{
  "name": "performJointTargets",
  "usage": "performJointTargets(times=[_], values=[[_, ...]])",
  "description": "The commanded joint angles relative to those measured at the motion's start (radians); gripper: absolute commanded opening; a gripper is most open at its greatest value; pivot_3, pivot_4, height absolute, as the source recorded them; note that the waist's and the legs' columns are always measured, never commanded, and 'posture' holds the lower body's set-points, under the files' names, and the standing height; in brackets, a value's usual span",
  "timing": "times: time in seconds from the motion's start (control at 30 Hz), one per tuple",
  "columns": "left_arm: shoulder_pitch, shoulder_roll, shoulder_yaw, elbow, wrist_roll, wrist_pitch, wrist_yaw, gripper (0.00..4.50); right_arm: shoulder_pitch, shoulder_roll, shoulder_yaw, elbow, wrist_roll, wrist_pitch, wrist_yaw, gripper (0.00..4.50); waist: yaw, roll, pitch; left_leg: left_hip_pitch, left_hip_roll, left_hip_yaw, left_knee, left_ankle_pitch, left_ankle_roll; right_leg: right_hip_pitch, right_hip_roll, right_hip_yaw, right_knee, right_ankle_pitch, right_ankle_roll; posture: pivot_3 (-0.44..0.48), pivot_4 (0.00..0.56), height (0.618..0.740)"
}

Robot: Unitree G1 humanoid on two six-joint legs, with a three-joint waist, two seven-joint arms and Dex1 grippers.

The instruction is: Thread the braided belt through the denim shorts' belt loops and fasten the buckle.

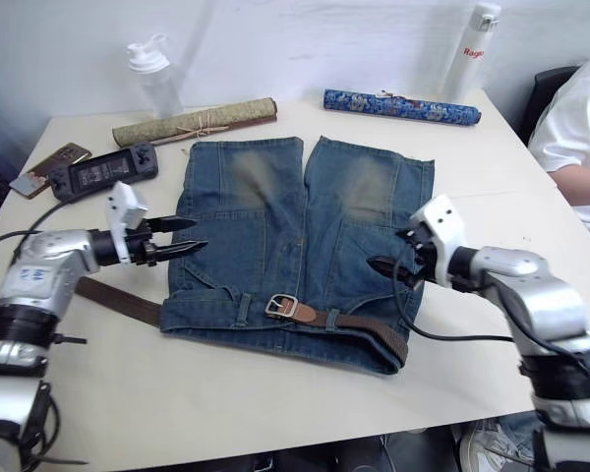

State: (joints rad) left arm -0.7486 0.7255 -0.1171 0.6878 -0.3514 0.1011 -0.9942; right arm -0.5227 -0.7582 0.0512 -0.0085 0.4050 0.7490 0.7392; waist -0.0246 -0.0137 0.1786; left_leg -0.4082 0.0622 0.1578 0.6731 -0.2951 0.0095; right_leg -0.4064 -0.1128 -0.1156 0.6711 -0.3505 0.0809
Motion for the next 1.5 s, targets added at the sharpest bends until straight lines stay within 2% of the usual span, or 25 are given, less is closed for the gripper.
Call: performJointTargets(times=[0.03, 0.13, 0.2, 0.27, 0.37, 0.43, 0.47, 0.5, 0.63, 0.8, 0.9, 1.0, 1.07, 1.1, 1.23, 1.27, 1.3, 1.33, 1.4, 1.43, 1.5], values=[[-0.081, -0.049, -0.064, 0.192, 0.171, -0.124, 0.01, 3.25, -0.085, 0.016, 0.053, 0.165, -0.075, 0.029, 0.004, 4.5, 0.0, 0.0, 0.0, -0.001, 0.0, 0.002, 0.003, -0.001, 0.001, -0.002, 0.0, 0.001, 0.002, 0.0, 0.0, 0.0, 0.15, 0.717], [-0.117, -0.081, -0.109, 0.315, 0.275, -0.185, 0.021, 3.25, -0.128, 0.021, 0.099, 0.251, -0.103, 0.056, 0.05, 4.5, -0.001, -0.001, -0.001, -0.001, 0.001, 0.003, 0.005, -0.001, 0.002, -0.003, 0.0, 0.002, 0.002, 0.0, 0.0, 0.0, 0.15, 0.717], [-0.128, -0.091, -0.116, 0.356, 0.303, -0.2, -0.008, 2.72, -0.144, 0.025, 0.119, 0.283, -0.119, 0.06, 0.076, 3.98, -0.001, -0.001, -0.002, 0.001, 0.001, 0.004, 0.006, -0.001, 0.001, -0.002, 0.0, 0.003, 0.002, 0.0, 0.0, 0.0, 0.15, 0.717], [-0.131, -0.094, -0.113, 0.377, 0.317, -0.224, -0.028, 2.03, -0.153, 0.026, 0.138, 0.296, -0.134, 0.056, 0.103, 3.26, -0.002, -0.002, -0.004, 0.003, 0.002, 0.004, 0.007, -0.001, 0.002, -0.001, -0.001, 0.004, 0.004, 0.0, 0.0, 0.0, 0.15, 0.717], [-0.13, -0.091, -0.103, 0.395, 0.329, -0.238, -0.037, 0.71, -0.161, 0.032, 0.16, 0.306, -0.167, 0.045, 0.125, 1.82, -0.003, -0.002, -0.007, 0.003, 0.002, 0.004, 0.007, -0.001, 0.001, -0.001, -0.001, 0.005, 0.005, 0.0, 0.0, 0.0, 0.15, 0.717], [-0.127, -0.084, -0.091, 0.408, 0.334, -0.243, -0.032, 0.01, -0.173, 0.051, 0.166, 0.331, -0.192, 0.026, 0.119, 0.87, -0.003, -0.002, -0.01, 0.003, 0.002, 0.004, 0.007, -0.002, 0.001, -0.001, -0.001, 0.005, 0.005, 0.0, 0.0, 0.0, 0.15, 0.717], [-0.123, -0.078, -0.082, 0.411, 0.331, -0.24, -0.035, 0.0, -0.183, 0.064, 0.17, 0.353, -0.21, 0.006, 0.109, 0.38, -0.004, -0.003, -0.011, 0.004, 0.002, 0.004, 0.007, -0.002, 0.001, -0.001, -0.001, 0.005, 0.005, 0.0, 0.0, 0.0, 0.15, 0.717], [-0.118, -0.071, -0.076, 0.414, 0.334, -0.242, -0.032, 0.0, -0.193, 0.075, 0.178, 0.378, -0.232, -0.022, 0.098, 0.07, -0.007, -0.005, -0.014, 0.004, 0.002, 0.004, 0.007, -0.002, 0.001, -0.001, -0.001, 0.005, 0.005, 0.0, 0.0, 0.0, 0.15, 0.717], [-0.088, -0.05, -0.048, 0.417, 0.335, -0.232, -0.017, 0.0, -0.262, 0.146, 0.176, 0.518, -0.305, -0.134, 0.021, 0.07, -0.023, -0.014, -0.02, 0.007, 0.003, 0.006, 0.008, -0.002, 0.001, -0.001, -0.001, 0.007, 0.007, 0.0, -0.001, 0.0, 0.15, 0.717], [-0.059, -0.048, -0.033, 0.406, 0.352, -0.247, 0.048, 0.0, -0.313, 0.201, 0.159, 0.642, -0.341, -0.207, -0.003, 0.07, -0.034, -0.014, -0.021, 0.017, 0.004, 0.007, 0.007, -0.004, 0.0, 0.01, -0.003, 0.008, 0.007, -0.001, -0.001, 0.0, 0.15, 0.717], [-0.074, -0.062, 0.009, 0.391, 0.322, -0.227, 0.097, 0.0, -0.311, 0.211, 0.142, 0.643, -0.334, -0.202, 0.008, 0.07, -0.033, -0.014, -0.021, 0.021, 0.006, 0.007, 0.006, -0.005, -0.002, 0.014, -0.004, 0.008, 0.006, -0.001, -0.002, 0.0, 0.15, 0.717], [-0.072, -0.061, 0.022, 0.372, 0.313, -0.233, 0.09, 0.0, -0.301, 0.209, 0.115, 0.613, -0.317, -0.176, 0.017, 0.07, -0.033, -0.014, -0.021, 0.021, 0.006, 0.007, 0.007, -0.005, -0.002, 0.013, -0.004, 0.009, 0.006, -0.001, -0.002, 0.0, 0.15, 0.717], [-0.066, -0.06, 0.031, 0.359, 0.305, -0.235, 0.079, 0.67, -0.295, 0.205, 0.098, 0.593, -0.31, -0.163, 0.014, 0.0, -0.033, -0.014, -0.021, 0.02, 0.006, 0.007, 0.006, -0.005, -0.002, 0.013, -0.004, 0.009, 0.006, -0.001, -0.002, 0.0, 0.15, 0.717], [-0.061, -0.06, 0.036, 0.351, 0.301, -0.241, 0.07, 0.92, -0.292, 0.203, 0.087, 0.581, -0.305, -0.152, 0.011, 0.0, -0.033, -0.013, -0.021, 0.019, 0.006, 0.007, 0.006, -0.005, -0.002, 0.012, -0.004, 0.009, 0.005, -0.001, -0.002, 0.0, 0.15, 0.717], [-0.054, -0.07, 0.084, 0.315, 0.269, -0.222, 0.053, 2.68, -0.273, 0.192, 0.03, 0.491, -0.267, -0.076, 0.019, 1.57, -0.03, -0.012, -0.02, 0.017, 0.006, 0.007, 0.006, -0.006, -0.001, 0.01, -0.004, 0.009, 0.004, -0.001, -0.002, 0.0, 0.15, 0.717], [-0.051, -0.071, 0.11, 0.282, 0.238, -0.2, 0.034, 3.13, -0.266, 0.184, 0.003, 0.442, -0.24, -0.038, 0.029, 2.13, -0.029, -0.011, -0.019, 0.016, 0.006, 0.007, 0.005, -0.006, -0.001, 0.009, -0.004, 0.009, 0.003, -0.001, -0.002, 0.0, 0.15, 0.717], [-0.046, -0.072, 0.131, 0.255, 0.217, -0.183, 0.02, 3.14, -0.259, 0.179, -0.016, 0.403, -0.22, -0.009, 0.034, 2.76, -0.029, -0.011, -0.018, 0.015, 0.006, 0.007, 0.005, -0.006, -0.001, 0.009, -0.004, 0.009, 0.003, -0.001, -0.002, 0.0, 0.15, 0.717], [-0.037, -0.067, 0.157, 0.203, 0.188, -0.152, 0.013, 3.14, -0.249, 0.166, -0.041, 0.344, -0.195, 0.027, 0.041, 3.05, -0.029, -0.01, -0.018, 0.014, 0.006, 0.007, 0.005, -0.006, -0.001, 0.008, -0.004, 0.009, 0.003, -0.001, -0.002, 0.0, 0.15, 0.717], [-0.007, -0.055, 0.206, 0.074, 0.13, -0.075, 0.006, 3.14, -0.229, 0.147, -0.097, 0.226, -0.134, 0.113, 0.047, 4.09, -0.028, -0.009, -0.015, 0.003, 0.006, 0.007, 0.007, -0.006, -0.001, -0.003, -0.004, 0.01, 0.006, -0.001, -0.002, 0.0, 0.15, 0.717], [0.021, -0.048, 0.24, -0.031, 0.081, -0.01, 0.004, 3.14, -0.214, 0.134, -0.132, 0.147, -0.093, 0.169, 0.051, 4.43, -0.027, -0.008, -0.014, -0.002, 0.006, 0.007, 0.009, -0.005, -0.001, -0.008, -0.004, 0.01, 0.01, -0.001, -0.002, 0.0, 0.15, 0.717], [0.072, -0.037, 0.297, -0.197, 0.001, 0.102, 0.01, 3.14, -0.186, 0.119, -0.182, 0.026, -0.029, 0.25, 0.054, 4.43, -0.025, -0.008, -0.01, -0.002, 0.005, 0.006, 0.009, -0.005, -0.001, -0.008, -0.004, 0.01, 0.01, -0.001, -0.002, 0.0, 0.15, 0.717]])
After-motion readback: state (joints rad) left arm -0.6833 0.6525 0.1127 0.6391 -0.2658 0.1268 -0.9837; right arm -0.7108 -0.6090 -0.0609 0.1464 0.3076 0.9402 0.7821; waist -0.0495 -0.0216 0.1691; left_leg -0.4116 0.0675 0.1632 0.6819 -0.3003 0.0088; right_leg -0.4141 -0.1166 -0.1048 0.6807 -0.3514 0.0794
